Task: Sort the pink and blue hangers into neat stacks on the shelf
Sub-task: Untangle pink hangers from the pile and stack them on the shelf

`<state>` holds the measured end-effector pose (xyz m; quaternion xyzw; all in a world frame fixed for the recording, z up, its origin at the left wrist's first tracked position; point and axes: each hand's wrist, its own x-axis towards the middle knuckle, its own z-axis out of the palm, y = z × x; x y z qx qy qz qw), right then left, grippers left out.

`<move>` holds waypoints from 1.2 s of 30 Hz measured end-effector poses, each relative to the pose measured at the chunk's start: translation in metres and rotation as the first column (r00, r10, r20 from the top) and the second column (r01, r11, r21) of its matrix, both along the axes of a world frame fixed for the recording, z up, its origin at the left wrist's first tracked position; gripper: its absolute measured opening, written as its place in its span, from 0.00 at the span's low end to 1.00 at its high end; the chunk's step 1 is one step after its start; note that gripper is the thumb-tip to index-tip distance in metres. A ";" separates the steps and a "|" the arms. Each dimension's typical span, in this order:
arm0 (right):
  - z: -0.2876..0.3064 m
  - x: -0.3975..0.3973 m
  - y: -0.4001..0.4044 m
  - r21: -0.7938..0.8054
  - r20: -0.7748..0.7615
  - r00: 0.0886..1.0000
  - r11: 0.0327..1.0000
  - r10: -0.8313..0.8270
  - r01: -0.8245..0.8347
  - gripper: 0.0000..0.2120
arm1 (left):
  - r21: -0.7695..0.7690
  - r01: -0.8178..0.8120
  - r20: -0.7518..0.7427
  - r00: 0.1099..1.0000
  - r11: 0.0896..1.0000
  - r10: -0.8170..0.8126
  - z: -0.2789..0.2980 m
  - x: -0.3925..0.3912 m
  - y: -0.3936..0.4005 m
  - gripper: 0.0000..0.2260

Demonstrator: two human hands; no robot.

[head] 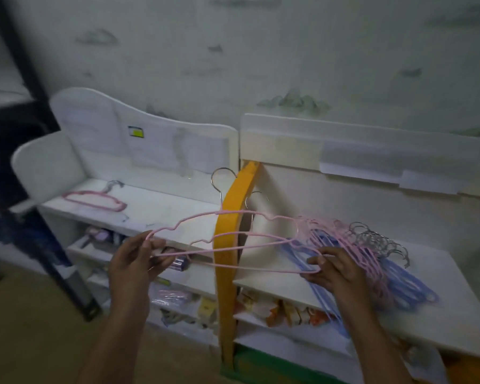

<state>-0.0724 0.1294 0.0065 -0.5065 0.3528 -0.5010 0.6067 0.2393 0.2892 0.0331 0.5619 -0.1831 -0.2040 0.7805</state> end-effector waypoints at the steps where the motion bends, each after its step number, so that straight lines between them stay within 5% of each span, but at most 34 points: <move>1: 0.001 0.016 0.003 -0.002 -0.001 1.000 1.000 0.018 -0.018 0.23 | -0.008 -0.025 -0.004 1.000 1.000 0.025 0.001 0.011 0.008 0.07; 8: -0.005 0.138 0.025 -0.012 -0.038 0.994 0.995 0.098 -0.099 0.05 | 0.020 -0.118 -0.002 0.993 0.993 0.118 -0.004 0.115 0.062 0.09; 23: -0.007 0.367 0.075 0.028 -0.153 0.980 0.992 0.130 -0.127 0.05 | 0.131 -0.236 0.013 0.972 0.963 0.236 -0.018 0.313 0.140 0.09; 36: -0.018 0.498 0.017 0.089 -0.101 0.973 0.976 0.207 -0.199 0.05 | 0.164 -0.306 -0.018 0.949 0.938 0.313 -0.027 0.416 0.111 0.10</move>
